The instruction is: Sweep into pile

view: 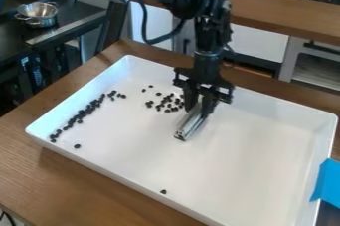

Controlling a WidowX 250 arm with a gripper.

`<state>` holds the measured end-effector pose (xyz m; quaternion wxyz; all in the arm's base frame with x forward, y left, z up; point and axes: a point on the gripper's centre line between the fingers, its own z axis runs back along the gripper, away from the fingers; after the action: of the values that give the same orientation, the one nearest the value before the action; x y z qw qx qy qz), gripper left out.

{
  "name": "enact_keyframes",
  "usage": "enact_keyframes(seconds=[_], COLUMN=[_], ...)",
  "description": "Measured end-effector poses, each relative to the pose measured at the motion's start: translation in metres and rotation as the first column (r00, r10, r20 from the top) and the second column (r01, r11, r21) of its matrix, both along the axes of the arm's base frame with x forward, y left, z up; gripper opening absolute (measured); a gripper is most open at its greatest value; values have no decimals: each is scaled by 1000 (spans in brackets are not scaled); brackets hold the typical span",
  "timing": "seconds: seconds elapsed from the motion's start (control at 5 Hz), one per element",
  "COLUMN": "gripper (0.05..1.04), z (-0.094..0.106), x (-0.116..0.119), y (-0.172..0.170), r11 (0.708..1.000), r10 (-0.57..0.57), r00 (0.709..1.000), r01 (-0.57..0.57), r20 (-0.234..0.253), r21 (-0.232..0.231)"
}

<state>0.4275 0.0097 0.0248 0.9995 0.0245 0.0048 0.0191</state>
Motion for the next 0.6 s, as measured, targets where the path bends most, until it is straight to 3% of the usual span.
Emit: enact_keyframes(seconds=[0.4, 0.6], gripper=[366, 366], z=[0, -2], x=[-9, -15], y=[71, 91], r11=[996, 990], r10=[76, 135], r00=[996, 989], r01=[-78, -137], r20=[-54, -55], r21=[-36, -40])
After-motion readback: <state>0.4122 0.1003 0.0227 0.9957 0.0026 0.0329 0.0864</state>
